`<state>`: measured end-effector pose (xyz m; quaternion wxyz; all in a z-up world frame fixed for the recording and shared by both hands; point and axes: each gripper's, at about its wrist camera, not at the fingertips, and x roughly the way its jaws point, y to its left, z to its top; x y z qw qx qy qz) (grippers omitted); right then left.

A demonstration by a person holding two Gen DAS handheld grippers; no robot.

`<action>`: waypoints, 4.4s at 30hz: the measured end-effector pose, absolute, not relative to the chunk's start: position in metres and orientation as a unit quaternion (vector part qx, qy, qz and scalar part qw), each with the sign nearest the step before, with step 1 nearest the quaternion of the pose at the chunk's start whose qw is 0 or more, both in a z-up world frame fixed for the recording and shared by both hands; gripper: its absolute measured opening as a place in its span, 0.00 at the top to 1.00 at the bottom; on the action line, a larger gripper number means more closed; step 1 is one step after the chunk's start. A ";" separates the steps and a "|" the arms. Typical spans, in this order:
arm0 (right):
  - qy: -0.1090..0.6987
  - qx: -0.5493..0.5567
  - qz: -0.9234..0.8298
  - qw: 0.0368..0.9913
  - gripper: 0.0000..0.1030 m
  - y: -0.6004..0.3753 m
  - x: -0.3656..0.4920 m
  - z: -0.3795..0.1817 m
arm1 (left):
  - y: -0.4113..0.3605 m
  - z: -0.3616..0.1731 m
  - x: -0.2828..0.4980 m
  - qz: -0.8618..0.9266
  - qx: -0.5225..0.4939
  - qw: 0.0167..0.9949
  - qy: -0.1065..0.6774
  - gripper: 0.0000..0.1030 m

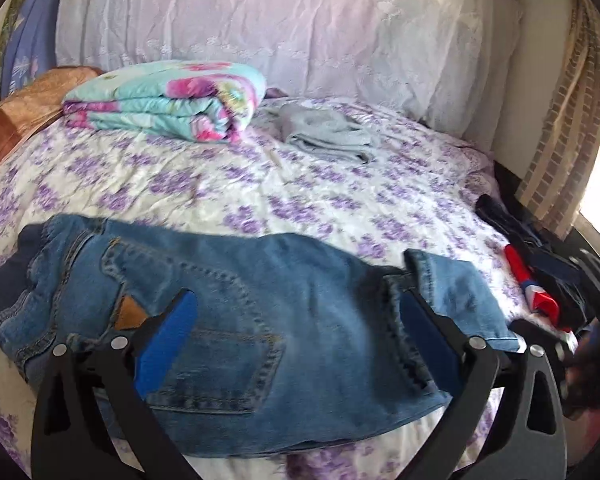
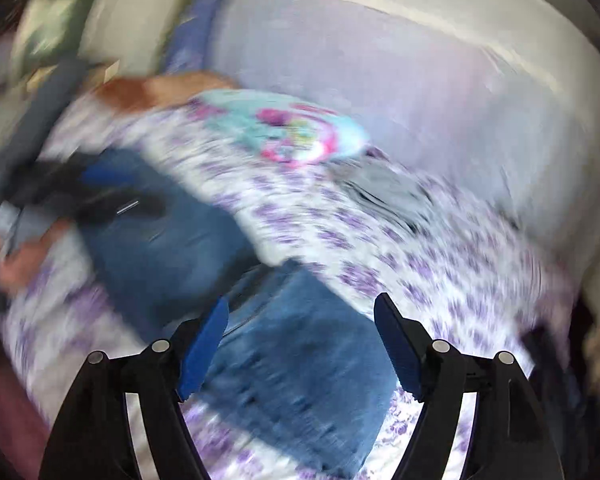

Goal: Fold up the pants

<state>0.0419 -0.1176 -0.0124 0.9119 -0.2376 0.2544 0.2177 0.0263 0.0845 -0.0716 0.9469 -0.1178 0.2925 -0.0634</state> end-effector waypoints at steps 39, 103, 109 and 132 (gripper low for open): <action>0.465 -0.032 0.185 0.865 0.03 -0.200 0.082 -0.104 | -0.042 -0.108 0.105 -0.144 0.031 0.883 0.446 0.49; 0.214 -0.401 0.305 0.837 0.55 0.175 -0.019 -0.100 | 0.326 -0.097 -0.003 0.058 -0.237 0.874 0.420 0.09; 0.221 -0.327 0.320 0.862 0.65 0.155 -0.015 -0.076 | 0.336 -0.097 -0.012 -0.010 -0.317 0.854 0.414 0.09; 0.149 -0.267 0.301 0.903 0.66 0.113 -0.041 -0.049 | 0.282 -0.073 0.006 -0.203 -0.372 0.832 0.358 0.53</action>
